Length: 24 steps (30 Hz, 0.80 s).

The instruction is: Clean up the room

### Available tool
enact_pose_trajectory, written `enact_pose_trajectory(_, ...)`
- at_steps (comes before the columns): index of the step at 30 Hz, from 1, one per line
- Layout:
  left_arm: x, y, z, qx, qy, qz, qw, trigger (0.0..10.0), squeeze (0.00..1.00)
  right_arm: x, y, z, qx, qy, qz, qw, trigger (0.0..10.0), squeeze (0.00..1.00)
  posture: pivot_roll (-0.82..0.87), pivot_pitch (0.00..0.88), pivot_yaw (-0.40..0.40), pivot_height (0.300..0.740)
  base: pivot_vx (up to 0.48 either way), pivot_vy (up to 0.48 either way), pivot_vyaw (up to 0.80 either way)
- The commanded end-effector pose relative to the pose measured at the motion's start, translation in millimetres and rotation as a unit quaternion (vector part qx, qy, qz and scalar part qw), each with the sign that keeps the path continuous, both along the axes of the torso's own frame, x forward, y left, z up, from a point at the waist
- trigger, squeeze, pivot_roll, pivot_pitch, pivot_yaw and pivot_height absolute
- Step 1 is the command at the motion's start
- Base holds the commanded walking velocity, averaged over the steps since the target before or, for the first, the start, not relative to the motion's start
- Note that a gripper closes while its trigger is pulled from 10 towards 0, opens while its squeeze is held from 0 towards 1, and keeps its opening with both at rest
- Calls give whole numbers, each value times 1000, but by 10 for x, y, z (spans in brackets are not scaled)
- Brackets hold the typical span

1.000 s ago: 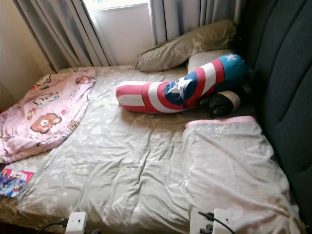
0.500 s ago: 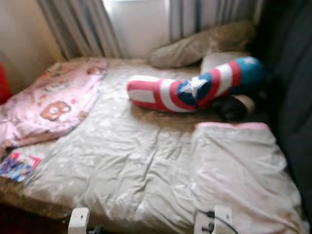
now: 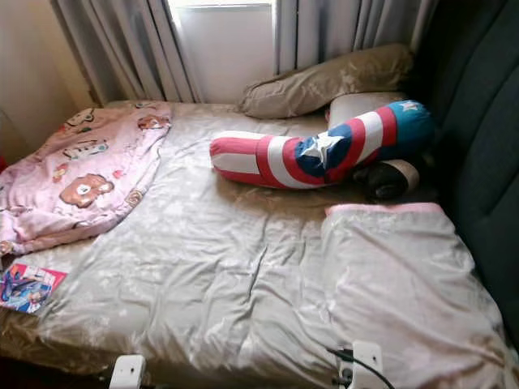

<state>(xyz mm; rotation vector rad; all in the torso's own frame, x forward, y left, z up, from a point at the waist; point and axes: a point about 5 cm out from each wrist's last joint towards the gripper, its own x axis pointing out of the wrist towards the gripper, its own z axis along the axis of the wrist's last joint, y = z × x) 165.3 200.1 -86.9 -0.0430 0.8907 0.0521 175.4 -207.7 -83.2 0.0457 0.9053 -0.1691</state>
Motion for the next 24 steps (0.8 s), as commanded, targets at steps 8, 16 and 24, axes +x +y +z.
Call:
enact_pose_trajectory(8, -25, 63, -4, 6, 8, -4, 1000, 10000, 0, -11, 32, -13, 3, 7, 4, 1000, 10000, 0, -17, 0, 58, 740, 0, 282, 0)
enact_pose_trajectory(16, -6, -8, -10, 6, 11, -10, 1000, 10000, 0, -20, 44, -20, 4, 9, -2, 1000, 10000, 0, -14, 0, 65, 740, 0, 287, 0)
enact_pose_trajectory(24, 32, -105, -9, 4, 8, -14, 1000, 10000, 0, -32, 69, -30, 7, 11, 0, 1000, 10000, 0, -8, 0, 64, 740, 0, 289, 0)
